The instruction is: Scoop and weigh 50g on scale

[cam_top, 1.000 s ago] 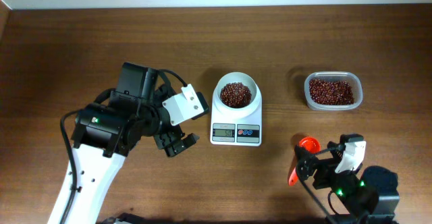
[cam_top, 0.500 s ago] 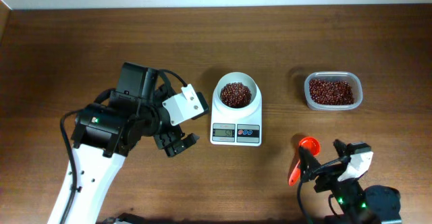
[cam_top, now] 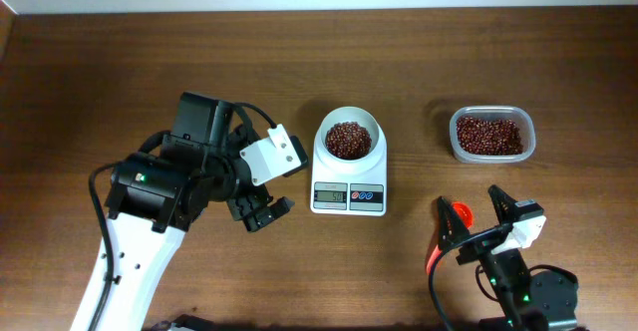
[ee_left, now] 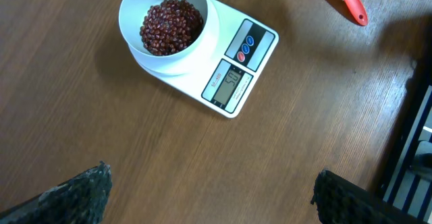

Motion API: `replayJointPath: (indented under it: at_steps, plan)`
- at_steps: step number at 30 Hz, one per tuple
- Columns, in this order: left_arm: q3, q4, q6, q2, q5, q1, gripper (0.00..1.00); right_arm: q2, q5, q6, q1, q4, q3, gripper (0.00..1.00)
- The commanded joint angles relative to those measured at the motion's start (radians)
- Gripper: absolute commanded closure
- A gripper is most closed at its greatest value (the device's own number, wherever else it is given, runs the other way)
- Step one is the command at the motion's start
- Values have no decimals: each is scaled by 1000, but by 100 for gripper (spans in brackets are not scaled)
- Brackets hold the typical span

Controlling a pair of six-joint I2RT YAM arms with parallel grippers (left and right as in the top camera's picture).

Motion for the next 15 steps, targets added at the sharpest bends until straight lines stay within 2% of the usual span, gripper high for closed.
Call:
replayJointPath:
  at_steps: [1, 9, 15]
  plan:
    - [15, -1, 20, -3, 14, 5, 1, -13, 10, -8, 8, 57, -43, 1]
    - [15, -1, 20, -3, 14, 5, 1, -13, 66, -29, -19, 78, -88, 1]
    - [15, -1, 20, -3, 14, 5, 1, -13, 66, -64, -55, 194, -138, 1]
